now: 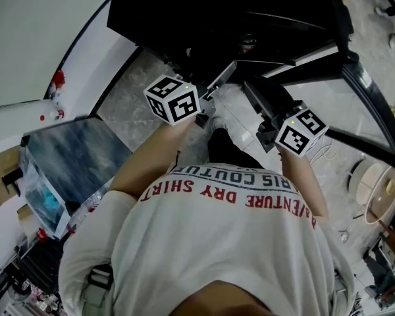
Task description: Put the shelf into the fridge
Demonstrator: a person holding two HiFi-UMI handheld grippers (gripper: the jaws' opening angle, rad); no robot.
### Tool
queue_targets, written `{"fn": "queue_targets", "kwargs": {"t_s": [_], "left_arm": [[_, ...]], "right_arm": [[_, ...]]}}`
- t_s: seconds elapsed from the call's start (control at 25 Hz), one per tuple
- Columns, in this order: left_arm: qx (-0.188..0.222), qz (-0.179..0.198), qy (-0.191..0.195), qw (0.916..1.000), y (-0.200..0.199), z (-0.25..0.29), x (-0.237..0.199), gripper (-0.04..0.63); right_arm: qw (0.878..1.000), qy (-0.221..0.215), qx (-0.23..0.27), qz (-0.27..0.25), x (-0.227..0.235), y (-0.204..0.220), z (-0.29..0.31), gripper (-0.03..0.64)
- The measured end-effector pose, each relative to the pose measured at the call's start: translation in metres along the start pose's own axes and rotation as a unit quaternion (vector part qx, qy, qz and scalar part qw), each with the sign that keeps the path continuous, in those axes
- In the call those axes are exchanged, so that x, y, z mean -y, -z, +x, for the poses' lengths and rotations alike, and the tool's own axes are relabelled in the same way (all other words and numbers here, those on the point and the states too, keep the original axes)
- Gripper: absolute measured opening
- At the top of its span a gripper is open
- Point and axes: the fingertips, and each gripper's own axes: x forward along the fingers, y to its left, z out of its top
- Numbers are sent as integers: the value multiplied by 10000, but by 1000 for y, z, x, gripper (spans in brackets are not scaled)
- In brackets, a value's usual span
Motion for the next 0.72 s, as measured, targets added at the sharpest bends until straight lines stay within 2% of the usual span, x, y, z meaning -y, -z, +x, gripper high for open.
{"fn": "queue_targets", "kwargs": {"t_s": [0.72], "left_arm": [[119, 81, -196, 9997, -13, 12, -15, 172]], "right_arm": [[9999, -92, -101, -64, -1, 3, 4, 63]]}}
